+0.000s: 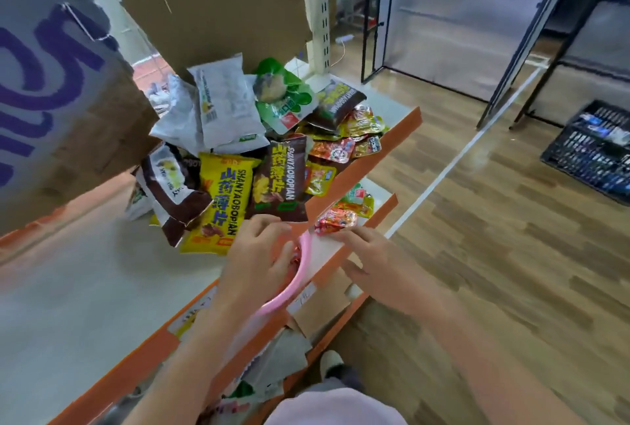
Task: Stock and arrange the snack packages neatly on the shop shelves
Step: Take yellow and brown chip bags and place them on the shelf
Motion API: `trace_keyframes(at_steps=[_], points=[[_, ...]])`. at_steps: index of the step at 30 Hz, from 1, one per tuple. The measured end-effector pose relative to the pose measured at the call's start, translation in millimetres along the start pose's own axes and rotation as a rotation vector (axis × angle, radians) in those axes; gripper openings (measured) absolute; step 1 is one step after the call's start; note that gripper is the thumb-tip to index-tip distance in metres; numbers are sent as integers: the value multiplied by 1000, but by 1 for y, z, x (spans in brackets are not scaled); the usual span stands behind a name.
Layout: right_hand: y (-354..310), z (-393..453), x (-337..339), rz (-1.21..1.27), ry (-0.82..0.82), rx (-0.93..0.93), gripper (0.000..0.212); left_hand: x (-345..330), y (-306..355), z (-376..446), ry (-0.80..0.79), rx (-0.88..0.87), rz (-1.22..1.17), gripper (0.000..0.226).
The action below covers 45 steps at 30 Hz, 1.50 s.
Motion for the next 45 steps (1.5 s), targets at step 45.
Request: trace_keyframes(at_steps=[45], points=[[-13,135,22,727,-552,351,43,3,16,-39,649,1070,-427,53]])
Point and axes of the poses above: each hand's wrist, its own z-axis towards the middle knuckle, its own x-axis out of the back of the hand, y = z × x, the point moved 5 cm from there along z, towards the middle knuckle, and after that the axes turned 15 degrees about -y, right-handed, at the moved point
